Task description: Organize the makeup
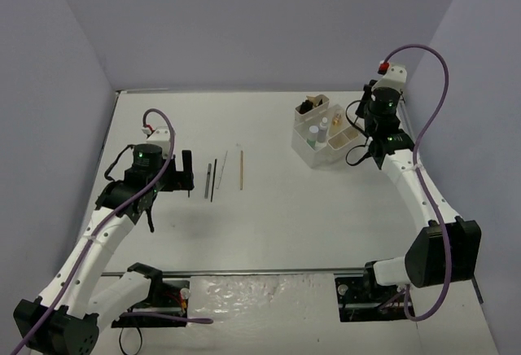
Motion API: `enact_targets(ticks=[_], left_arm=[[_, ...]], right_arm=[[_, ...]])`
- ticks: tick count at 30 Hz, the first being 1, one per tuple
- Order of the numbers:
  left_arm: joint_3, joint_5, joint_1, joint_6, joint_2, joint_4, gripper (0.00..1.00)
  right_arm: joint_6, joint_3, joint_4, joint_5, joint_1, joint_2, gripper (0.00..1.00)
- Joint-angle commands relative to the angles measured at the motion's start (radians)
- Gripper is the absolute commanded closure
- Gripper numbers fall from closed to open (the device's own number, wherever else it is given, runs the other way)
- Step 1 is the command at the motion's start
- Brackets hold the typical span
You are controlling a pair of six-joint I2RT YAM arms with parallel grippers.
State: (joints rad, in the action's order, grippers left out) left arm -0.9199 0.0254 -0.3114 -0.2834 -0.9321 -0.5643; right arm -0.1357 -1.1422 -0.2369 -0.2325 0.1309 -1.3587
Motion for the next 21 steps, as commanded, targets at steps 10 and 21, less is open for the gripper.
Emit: enact_targets(ticks=[10,21], left_arm=[[-0.033,0.021,0.019,0.017,0.017,0.041,0.03],[-0.033,0.023,0.032,0.011,-0.029,0.032,0.03]], right_arm=[[-0.019,0.143,-0.302,-0.007,-0.024,-0.108,1.0],[-0.042,0.172,-0.297,0.04,-0.042,-0.146,0.75]])
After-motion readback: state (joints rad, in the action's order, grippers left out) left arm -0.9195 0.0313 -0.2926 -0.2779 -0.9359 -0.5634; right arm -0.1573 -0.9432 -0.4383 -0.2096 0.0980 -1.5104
